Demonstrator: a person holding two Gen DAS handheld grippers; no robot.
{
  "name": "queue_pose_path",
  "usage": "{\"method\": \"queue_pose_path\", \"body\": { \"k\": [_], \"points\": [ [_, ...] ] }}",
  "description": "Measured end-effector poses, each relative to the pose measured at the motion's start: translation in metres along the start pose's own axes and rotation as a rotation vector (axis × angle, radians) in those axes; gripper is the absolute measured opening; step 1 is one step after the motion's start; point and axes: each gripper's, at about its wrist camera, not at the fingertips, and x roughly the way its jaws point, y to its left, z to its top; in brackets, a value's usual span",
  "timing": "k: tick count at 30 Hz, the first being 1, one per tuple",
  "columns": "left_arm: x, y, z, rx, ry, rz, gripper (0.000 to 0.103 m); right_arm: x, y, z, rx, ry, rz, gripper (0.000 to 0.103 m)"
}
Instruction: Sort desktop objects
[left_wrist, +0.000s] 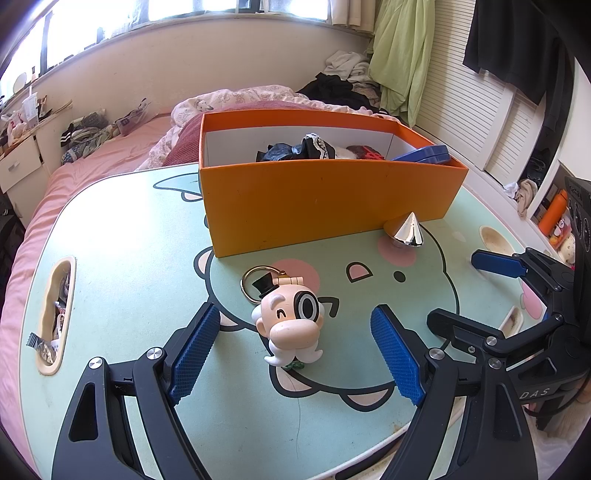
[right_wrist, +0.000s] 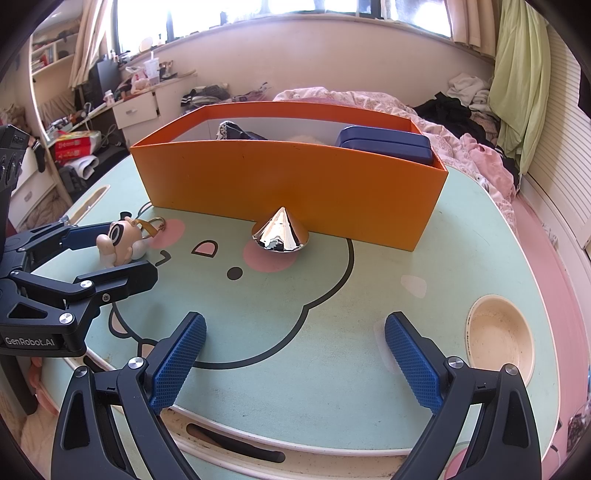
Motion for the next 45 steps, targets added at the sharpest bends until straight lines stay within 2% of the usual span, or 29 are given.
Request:
{"method": "queue_pose_path", "body": {
  "k": [45],
  "points": [
    [0.0000, -0.0019, 0.0000, 0.002, 0.002, 0.004, 0.084, -0.0003, 0.0013, 0.0000, -0.005, 0.001, 0.014, 0.098]
  ]
}}
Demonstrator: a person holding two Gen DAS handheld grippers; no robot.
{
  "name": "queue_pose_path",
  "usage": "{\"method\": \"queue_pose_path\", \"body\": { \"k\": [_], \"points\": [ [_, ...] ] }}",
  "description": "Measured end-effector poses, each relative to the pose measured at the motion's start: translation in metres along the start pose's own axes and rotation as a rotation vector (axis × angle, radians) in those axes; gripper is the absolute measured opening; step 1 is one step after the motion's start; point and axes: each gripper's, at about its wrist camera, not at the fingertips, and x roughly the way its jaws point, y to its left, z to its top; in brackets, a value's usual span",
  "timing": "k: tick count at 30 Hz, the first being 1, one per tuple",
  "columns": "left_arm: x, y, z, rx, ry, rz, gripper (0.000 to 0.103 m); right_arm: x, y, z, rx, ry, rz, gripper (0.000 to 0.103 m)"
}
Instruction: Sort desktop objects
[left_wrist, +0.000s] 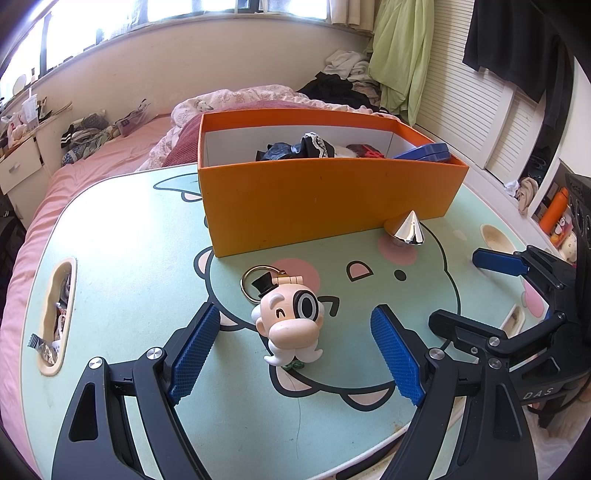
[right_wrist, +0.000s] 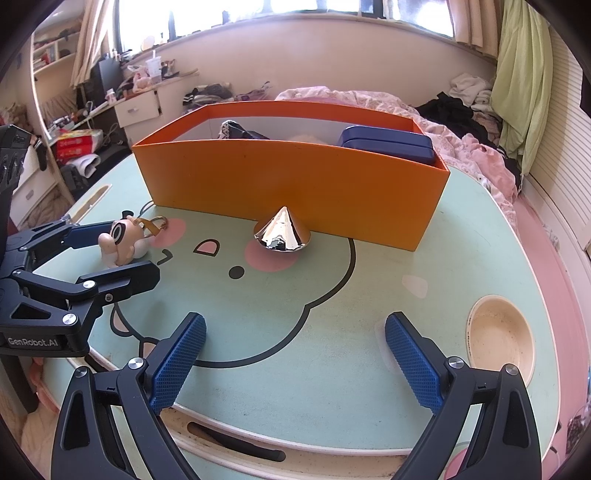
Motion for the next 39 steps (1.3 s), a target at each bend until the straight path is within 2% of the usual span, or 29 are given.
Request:
{"method": "queue_pose_path", "body": {
  "k": [3, 4, 5, 7, 12, 17, 20, 21, 24, 25, 26, 27, 31, 36, 37, 39],
  "points": [
    [0.000, 0.002, -0.001, -0.001, 0.002, -0.001, 0.084, -0.005, 0.001, -0.001, 0.008, -0.017, 0.027, 0.094],
    [0.000, 0.004, -0.001, -0.003, 0.003, -0.001, 0.084, -0.007, 0.001, 0.000, 0.014, -0.030, 0.031, 0.089],
    [0.000, 0.005, -0.001, -0.003, 0.003, -0.002, 0.084, -0.010, 0.002, 0.001, 0.017, -0.039, 0.026, 0.078],
    [0.000, 0.006, -0.002, -0.004, 0.002, -0.002, 0.084, -0.014, 0.004, 0.005, 0.020, -0.048, 0.013, 0.067],
    [-0.001, 0.009, -0.003, -0.012, -0.004, -0.004, 0.083, -0.014, 0.002, 0.034, 0.078, -0.064, 0.086, 0.068],
    [-0.001, 0.016, 0.000, -0.033, -0.009, -0.030, 0.083, 0.010, 0.001, 0.053, 0.099, 0.018, 0.087, 0.068],
    [-0.002, 0.020, 0.005, -0.060, -0.016, -0.080, 0.068, 0.022, 0.004, 0.056, 0.100, 0.054, 0.084, 0.068],
    [0.000, 0.019, 0.007, -0.053, -0.009, -0.091, 0.060, 0.025, 0.002, 0.057, 0.103, 0.061, 0.092, 0.068],
    [0.004, 0.009, 0.012, -0.015, 0.014, -0.073, 0.038, 0.030, 0.000, 0.057, 0.112, 0.068, 0.092, 0.066],
    [0.004, 0.008, 0.013, -0.007, 0.016, -0.074, 0.038, 0.030, 0.000, 0.057, 0.108, 0.069, 0.089, 0.056],
    [0.004, 0.005, 0.014, -0.004, 0.016, -0.077, 0.038, 0.030, 0.000, 0.058, 0.105, 0.072, 0.086, 0.039],
    [0.003, 0.005, 0.013, -0.002, 0.011, -0.082, 0.038, 0.028, 0.000, 0.057, 0.097, 0.075, 0.084, 0.036],
    [0.001, 0.007, 0.012, -0.003, 0.002, -0.109, 0.038, 0.021, -0.002, 0.051, 0.103, 0.067, 0.138, 0.036],
    [-0.010, 0.008, 0.016, -0.029, -0.036, -0.163, 0.038, -0.004, 0.001, 0.049, 0.105, -0.003, 0.191, 0.036],
    [-0.014, 0.006, 0.017, -0.032, -0.046, -0.173, 0.032, -0.011, 0.002, 0.050, 0.101, -0.020, 0.200, 0.036],
    [-0.022, 0.004, 0.022, -0.030, -0.068, -0.182, 0.032, -0.023, 0.004, 0.054, 0.092, -0.049, 0.206, 0.036]
  ]
}}
